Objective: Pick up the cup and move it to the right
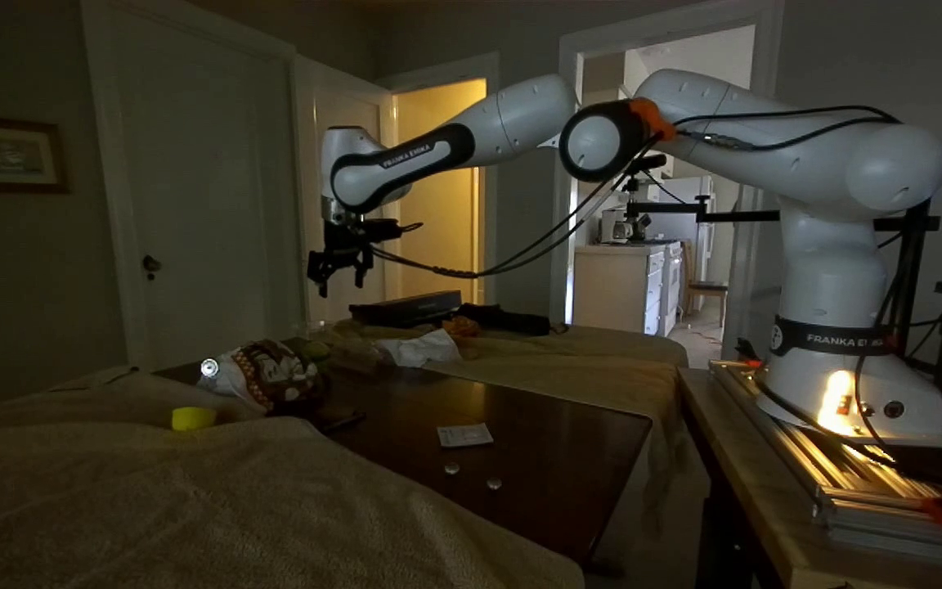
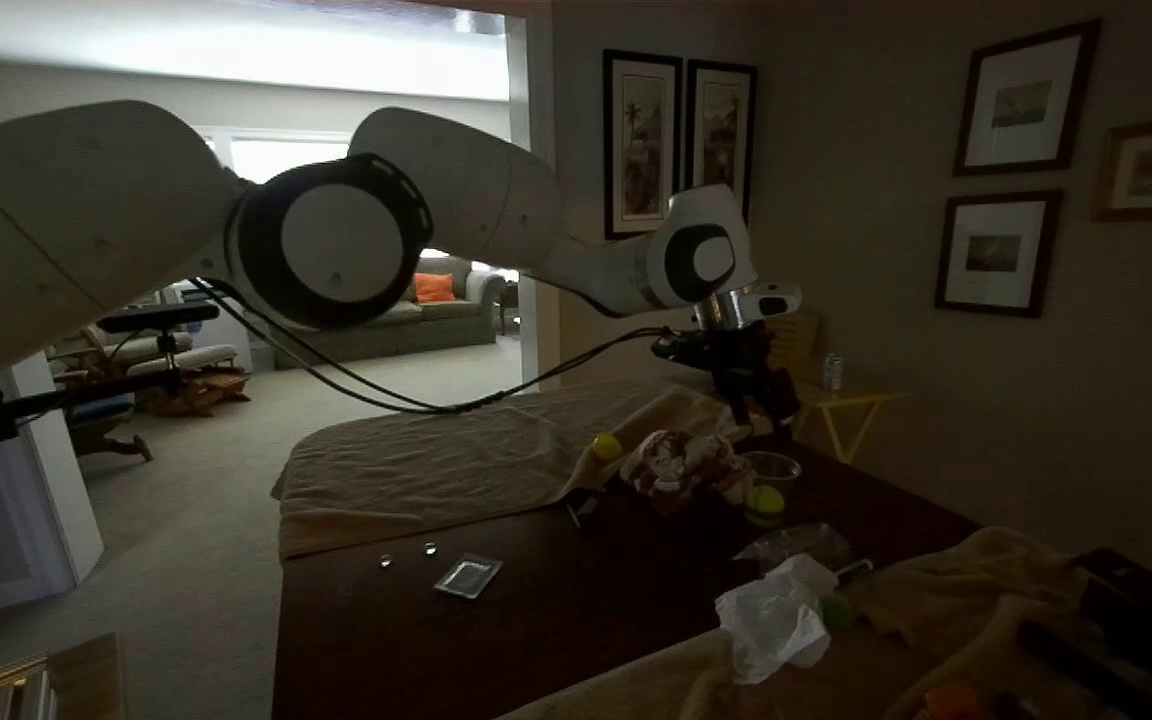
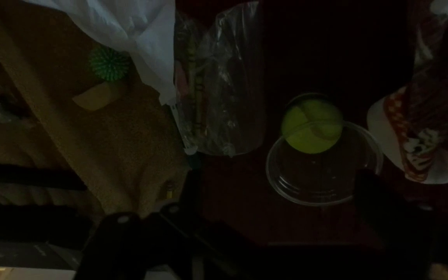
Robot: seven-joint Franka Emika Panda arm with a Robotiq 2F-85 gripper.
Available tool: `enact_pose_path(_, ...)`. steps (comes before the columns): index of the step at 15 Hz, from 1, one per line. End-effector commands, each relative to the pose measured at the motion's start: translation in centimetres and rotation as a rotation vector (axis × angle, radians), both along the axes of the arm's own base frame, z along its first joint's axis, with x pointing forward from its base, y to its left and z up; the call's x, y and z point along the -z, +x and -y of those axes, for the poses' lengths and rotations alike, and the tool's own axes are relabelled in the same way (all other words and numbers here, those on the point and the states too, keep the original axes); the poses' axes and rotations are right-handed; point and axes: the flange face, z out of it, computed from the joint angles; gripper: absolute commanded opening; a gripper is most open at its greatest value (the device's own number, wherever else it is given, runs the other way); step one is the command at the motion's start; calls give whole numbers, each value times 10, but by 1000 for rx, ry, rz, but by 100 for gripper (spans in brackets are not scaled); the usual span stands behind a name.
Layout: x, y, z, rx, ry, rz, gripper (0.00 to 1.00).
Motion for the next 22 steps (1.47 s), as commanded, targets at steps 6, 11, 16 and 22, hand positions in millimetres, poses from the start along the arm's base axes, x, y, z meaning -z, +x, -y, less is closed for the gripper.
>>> enact_pose_path(6, 16, 7, 10, 81, -3, 33, 100)
enact_pose_path(11, 26, 7, 10, 114, 3, 43, 100)
enact_pose_path(16, 36, 7, 8, 178, -1, 58, 100)
enact_pose_path(22, 39, 3, 15, 159, 7, 22, 100)
